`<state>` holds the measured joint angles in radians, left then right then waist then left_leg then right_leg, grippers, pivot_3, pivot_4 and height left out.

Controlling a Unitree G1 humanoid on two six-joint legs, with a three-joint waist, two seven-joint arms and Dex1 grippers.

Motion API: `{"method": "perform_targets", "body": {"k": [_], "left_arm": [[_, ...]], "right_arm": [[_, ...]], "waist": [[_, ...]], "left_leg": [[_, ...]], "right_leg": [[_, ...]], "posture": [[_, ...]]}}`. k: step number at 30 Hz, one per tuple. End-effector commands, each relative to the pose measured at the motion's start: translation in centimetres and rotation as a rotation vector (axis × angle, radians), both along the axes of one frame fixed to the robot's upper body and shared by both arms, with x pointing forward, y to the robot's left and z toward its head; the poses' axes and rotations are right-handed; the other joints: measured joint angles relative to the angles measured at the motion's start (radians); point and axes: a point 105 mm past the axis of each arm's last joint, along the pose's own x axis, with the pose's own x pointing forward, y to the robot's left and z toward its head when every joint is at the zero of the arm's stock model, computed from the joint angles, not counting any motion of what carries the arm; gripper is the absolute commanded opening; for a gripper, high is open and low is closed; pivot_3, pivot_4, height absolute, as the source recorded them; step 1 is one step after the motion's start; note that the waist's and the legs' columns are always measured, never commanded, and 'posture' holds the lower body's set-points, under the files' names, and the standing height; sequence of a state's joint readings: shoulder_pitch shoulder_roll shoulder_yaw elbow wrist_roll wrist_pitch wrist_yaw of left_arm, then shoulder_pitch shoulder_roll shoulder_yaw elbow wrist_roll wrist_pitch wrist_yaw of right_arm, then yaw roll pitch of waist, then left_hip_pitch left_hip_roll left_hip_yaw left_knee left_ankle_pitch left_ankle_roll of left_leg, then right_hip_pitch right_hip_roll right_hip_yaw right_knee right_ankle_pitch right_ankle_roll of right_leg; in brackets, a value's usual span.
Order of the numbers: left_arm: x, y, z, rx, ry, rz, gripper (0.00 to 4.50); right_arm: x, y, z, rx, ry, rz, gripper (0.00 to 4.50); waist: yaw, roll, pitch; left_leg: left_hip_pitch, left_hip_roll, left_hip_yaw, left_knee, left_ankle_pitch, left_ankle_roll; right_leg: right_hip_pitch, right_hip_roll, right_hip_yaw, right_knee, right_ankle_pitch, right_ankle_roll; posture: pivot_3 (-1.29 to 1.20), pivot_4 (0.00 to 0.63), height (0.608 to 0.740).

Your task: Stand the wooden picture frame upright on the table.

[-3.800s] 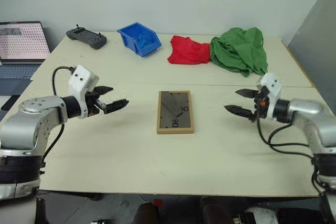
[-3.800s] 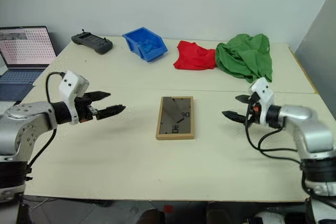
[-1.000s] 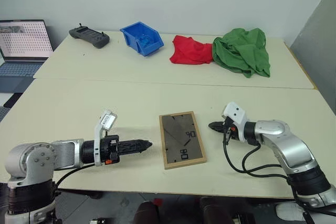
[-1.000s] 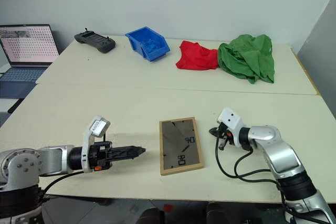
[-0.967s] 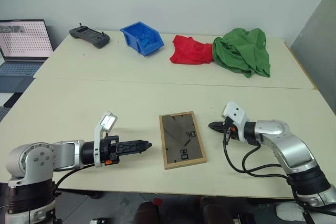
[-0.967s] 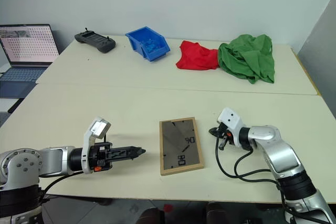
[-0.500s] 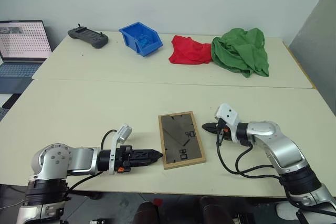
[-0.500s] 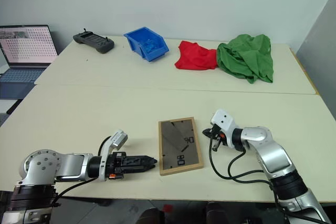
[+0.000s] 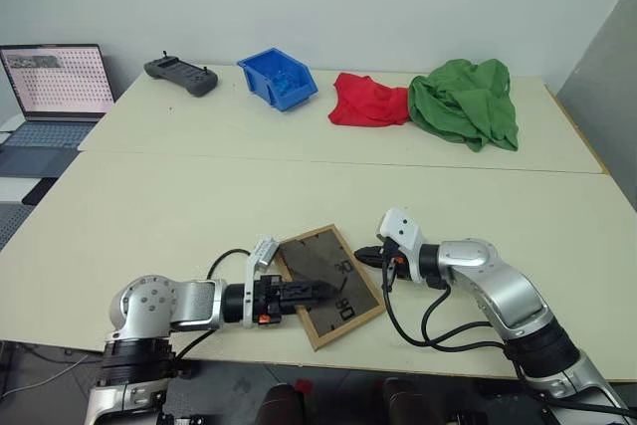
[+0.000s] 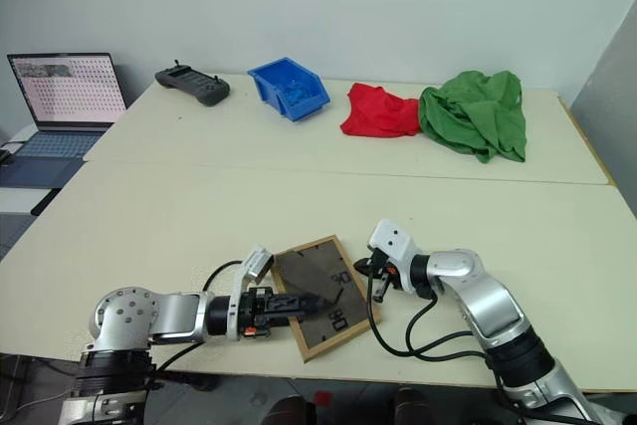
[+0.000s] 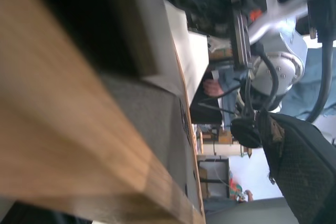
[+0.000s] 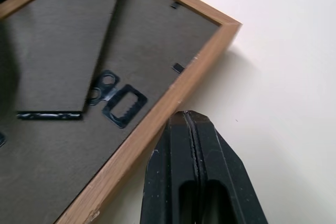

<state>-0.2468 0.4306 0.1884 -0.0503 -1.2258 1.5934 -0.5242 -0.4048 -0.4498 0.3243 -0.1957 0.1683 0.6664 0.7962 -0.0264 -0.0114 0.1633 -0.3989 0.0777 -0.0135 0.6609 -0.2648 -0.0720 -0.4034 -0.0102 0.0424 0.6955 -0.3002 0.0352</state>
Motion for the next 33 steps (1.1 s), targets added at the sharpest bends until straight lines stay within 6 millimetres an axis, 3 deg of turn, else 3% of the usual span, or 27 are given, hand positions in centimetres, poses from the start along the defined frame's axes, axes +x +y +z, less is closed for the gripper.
{"method": "perform_targets", "body": {"k": [1,11,17,23,26,28,30,33], "left_arm": [[-2.1,-0.8,-1.0,0.010,0.044,-0.057,4.29],[-1.6,0.3,-1.0,0.056,0.010,0.002,2.45],[1.5,0.6,-0.3,0.064,-0.067,0.140,1.32],[5.0,2.4,2.2,0.092,-0.209,0.296,1.26],[5.8,2.8,4.3,0.115,-0.323,0.304,1.26],[6.2,3.0,5.5,0.163,-0.426,0.286,1.26],[6.8,3.3,6.9,0.207,-0.527,0.274,1.26],[7.5,3.6,8.1,0.225,-0.607,0.268,1.26]], "right_arm": [[0.2,-0.4,1.1,0.021,-0.039,-0.026,0.00],[1.0,-0.9,1.3,0.029,-0.051,-0.062,0.00],[1.0,-1.1,1.5,0.037,-0.058,-0.075,0.00],[1.0,-2.0,1.6,0.039,-0.058,-0.102,0.00],[2.2,-3.0,3.0,0.056,-0.113,-0.150,0.00],[3.1,-3.6,5.6,0.105,-0.175,-0.153,0.00],[3.2,-3.6,8.9,0.196,-0.185,-0.097,0.37],[2.9,-3.3,11.2,0.244,-0.167,-0.021,0.90]], "waist": [[-0.001,0.000,0.000],[-0.005,0.000,0.000],[-0.004,0.000,0.000],[-0.004,-0.002,0.001],[-0.004,-0.002,0.001],[-0.005,-0.003,0.002],[-0.006,-0.003,0.003],[-0.005,-0.003,0.005]], "left_leg": [[0.000,0.000,0.000,0.000,0.000,0.000],[0.000,0.000,0.000,0.000,0.000,0.000],[0.000,0.000,0.000,0.000,0.000,0.000],[0.000,0.000,-0.001,0.000,0.000,0.000],[-0.001,0.000,-0.001,-0.001,0.000,0.000],[-0.001,0.001,-0.001,-0.001,0.000,0.000],[-0.001,0.001,0.000,-0.001,0.000,0.000],[-0.001,0.001,0.000,-0.001,0.000,0.000]], "right_leg": [[0.000,0.000,0.000,0.000,0.000,0.000],[-0.001,0.001,0.000,0.000,0.000,0.000],[-0.001,0.001,0.000,0.000,0.000,0.000],[-0.001,0.002,0.000,0.000,0.000,0.000],[-0.001,0.001,0.000,-0.001,0.000,0.000],[-0.002,0.002,0.000,0.000,0.000,0.000],[-0.002,0.002,0.000,0.000,0.000,0.000],[-0.002,0.002,0.000,0.000,0.000,0.000]], "posture": [[0.00,0.150,0.740],[0.00,0.150,0.740],[0.00,0.150,0.740],[0.00,0.150,0.740],[0.00,0.150,0.740],[0.00,0.150,0.740],[0.00,0.150,0.740],[0.00,0.150,0.740]]}}
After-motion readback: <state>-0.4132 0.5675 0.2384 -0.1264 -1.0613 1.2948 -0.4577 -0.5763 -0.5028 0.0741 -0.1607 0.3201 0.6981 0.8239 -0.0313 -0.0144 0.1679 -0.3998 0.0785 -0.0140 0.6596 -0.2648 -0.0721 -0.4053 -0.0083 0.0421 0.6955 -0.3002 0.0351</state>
